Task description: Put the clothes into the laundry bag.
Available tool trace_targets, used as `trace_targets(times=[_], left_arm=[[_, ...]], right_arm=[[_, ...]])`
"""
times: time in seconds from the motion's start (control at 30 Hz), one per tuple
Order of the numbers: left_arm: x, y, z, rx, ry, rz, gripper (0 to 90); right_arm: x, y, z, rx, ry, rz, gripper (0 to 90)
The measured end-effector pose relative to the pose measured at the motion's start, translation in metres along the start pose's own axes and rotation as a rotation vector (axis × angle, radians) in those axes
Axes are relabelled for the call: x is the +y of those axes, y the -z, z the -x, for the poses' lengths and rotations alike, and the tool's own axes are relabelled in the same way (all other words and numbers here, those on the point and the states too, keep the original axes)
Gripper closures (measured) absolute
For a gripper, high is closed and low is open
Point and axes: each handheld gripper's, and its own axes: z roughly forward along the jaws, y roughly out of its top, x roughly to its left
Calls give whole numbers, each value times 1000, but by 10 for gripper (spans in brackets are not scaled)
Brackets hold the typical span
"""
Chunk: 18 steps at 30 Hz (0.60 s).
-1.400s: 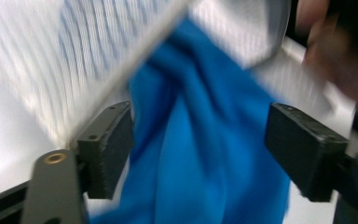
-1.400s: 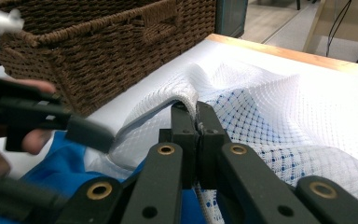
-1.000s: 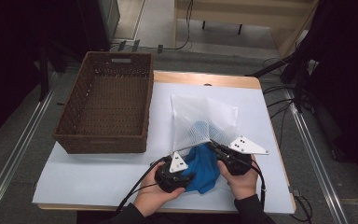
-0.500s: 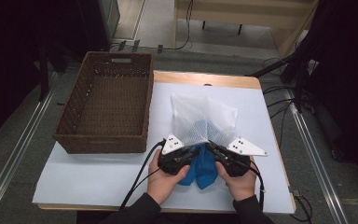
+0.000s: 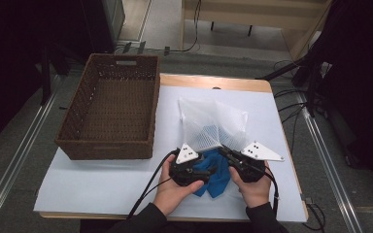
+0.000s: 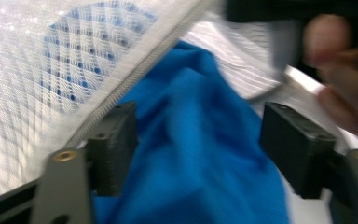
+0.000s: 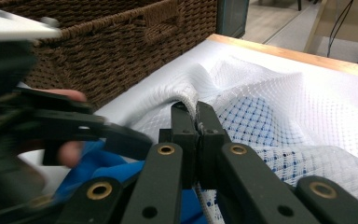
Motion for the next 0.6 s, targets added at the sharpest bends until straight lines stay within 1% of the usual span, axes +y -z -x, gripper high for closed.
trace_targets(times=[0.07, 0.1, 0.13, 0.17, 0.2, 0.23, 0.27, 0.3, 0.33, 0.4, 0.43, 0.5, 0.53, 0.57, 0.6], left_arm=[[-6, 2, 9, -19, -30, -27, 250], [-10, -1, 16, -18, -58, -67, 226], [-13, -6, 21, -13, -76, -96, 205], [-16, -12, 25, 0, -86, -127, 204], [-18, -16, 27, 16, -91, -149, 204], [-21, -21, 29, 50, -100, -168, 215], [-23, -25, 31, 96, -109, -177, 255], [-24, -30, 31, 123, -107, -186, 298], [-25, -32, 31, 125, -101, -190, 328], [-24, -34, 31, 142, -101, -187, 461], [-23, -34, 31, 139, -104, -187, 536], [-21, -33, 29, 108, -99, -193, 728], [-19, -33, 30, 100, -110, -193, 803], [-18, -32, 29, 92, -126, -194, 822], [-16, -30, 30, 80, -115, -173, 827]], right_arm=[[0, 0, 0, 0, 0, 1, 899], [0, 0, 0, -1, 0, 0, 899], [0, -1, 0, -3, 0, 0, 899], [0, -2, 0, -2, 2, 0, 899], [0, -2, 0, -2, 2, -5, 899], [0, -3, -1, -2, 3, -6, 899], [-1, -3, -2, -2, 5, -7, 899], [-1, -3, -3, 0, 7, -9, 900], [-1, -3, -3, 0, 8, -10, 899], [-2, -4, -3, 0, 12, -12, 899], [-2, -4, -2, 0, 9, -13, 899], [-2, -4, -1, 2, 6, -13, 900], [-3, -4, -1, 2, 5, -14, 899], [-3, -4, -2, 3, 7, -14, 899], [-3, -4, -2, 3, 10, -15, 899]])
